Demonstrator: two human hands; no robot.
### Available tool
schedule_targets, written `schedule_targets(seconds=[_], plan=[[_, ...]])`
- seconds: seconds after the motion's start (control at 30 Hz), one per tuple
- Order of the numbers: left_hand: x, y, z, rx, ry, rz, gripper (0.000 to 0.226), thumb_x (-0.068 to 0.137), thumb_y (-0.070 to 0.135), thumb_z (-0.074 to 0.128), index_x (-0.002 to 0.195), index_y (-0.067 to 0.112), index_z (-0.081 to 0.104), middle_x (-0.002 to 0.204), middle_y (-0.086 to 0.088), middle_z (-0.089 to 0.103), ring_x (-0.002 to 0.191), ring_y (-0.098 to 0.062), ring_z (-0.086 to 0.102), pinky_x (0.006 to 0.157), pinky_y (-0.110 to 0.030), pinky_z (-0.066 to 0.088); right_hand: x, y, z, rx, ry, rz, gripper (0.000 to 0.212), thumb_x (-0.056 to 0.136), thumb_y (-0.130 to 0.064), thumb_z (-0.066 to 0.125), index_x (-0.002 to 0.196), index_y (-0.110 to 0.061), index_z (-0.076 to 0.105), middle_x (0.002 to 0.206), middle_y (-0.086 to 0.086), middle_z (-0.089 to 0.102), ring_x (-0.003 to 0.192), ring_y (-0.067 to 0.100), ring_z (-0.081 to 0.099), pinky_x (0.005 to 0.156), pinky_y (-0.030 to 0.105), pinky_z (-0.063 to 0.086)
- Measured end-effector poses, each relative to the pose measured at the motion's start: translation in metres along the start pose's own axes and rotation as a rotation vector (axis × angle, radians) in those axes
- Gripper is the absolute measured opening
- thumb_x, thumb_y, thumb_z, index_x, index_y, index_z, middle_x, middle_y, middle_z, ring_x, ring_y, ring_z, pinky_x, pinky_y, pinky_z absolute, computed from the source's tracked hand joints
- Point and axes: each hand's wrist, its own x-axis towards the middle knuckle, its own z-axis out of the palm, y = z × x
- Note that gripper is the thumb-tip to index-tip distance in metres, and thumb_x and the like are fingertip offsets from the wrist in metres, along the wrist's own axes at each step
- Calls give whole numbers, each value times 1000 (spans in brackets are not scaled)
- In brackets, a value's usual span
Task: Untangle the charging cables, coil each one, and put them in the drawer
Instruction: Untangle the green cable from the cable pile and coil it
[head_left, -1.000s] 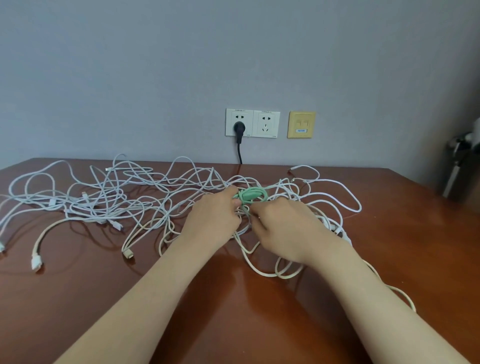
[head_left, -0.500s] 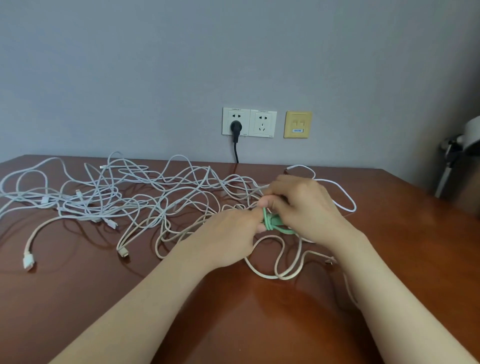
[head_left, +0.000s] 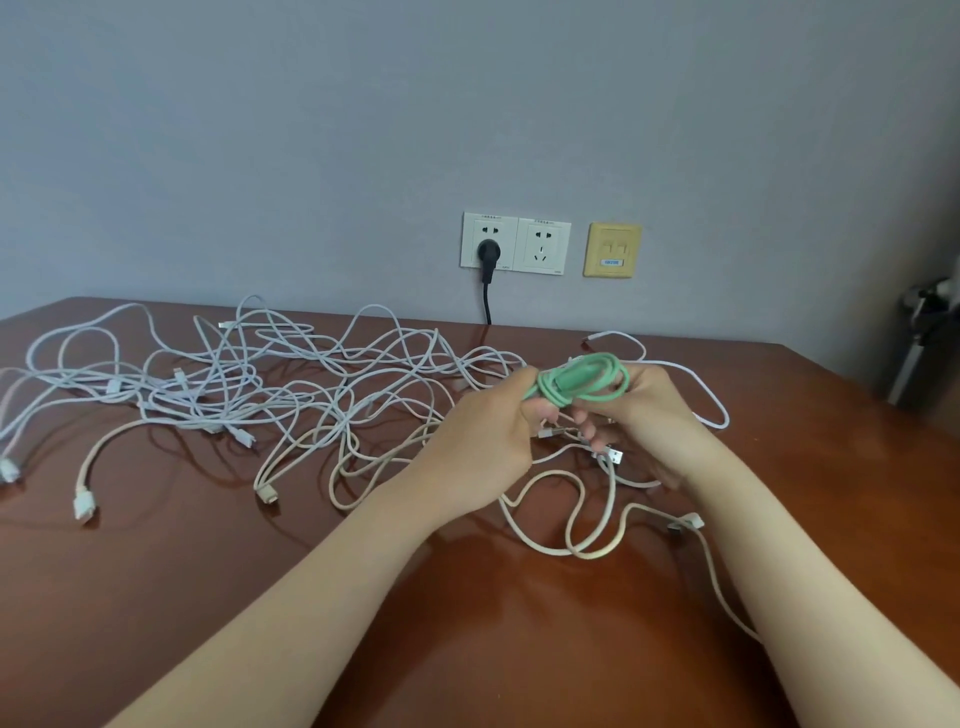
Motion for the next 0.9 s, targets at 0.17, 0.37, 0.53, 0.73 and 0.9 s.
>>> schedule_targets(seconds=[0.17,0.37,0.53,0.73,0.9], plan=[[6,-7,3,-97,154,-168,16,99,14,37,95,8,52,69,6,50,64,-21,49,56,-29,34,-2,-6,13,-130,21,-50,10,84,-5,65,84,-12,72,50,-3,55,41,5,46,40,16,41],[10,-16,1,-128,194,-261,17,101,19,35,87,15,45,66,6,44,53,-10,39,48,-27,26,-3,-2,25,-640,145,-377,13,79,-9,69,87,-17,75,61,13,60,58,17,46,57,15,34],[11,-15,7,-135,154,-254,24,100,16,32,117,21,48,70,6,48,60,-14,44,56,-31,34,-5,-4,28,-565,179,-486,6,79,-15,72,84,-15,75,58,1,62,59,15,52,57,16,37],[5,-9,10,-105,201,-217,39,99,15,30,134,31,37,99,-8,64,88,-26,61,78,-36,46,-1,7,40,-373,270,-502,10,77,-13,71,86,-15,75,80,-13,59,72,8,56,67,19,43],[0,-4,16,-31,255,-195,35,100,17,31,134,22,35,107,-15,63,98,-37,58,77,-40,43,0,13,51,-319,346,-484,18,79,-16,61,91,-12,74,84,-14,57,81,-7,54,73,8,39]])
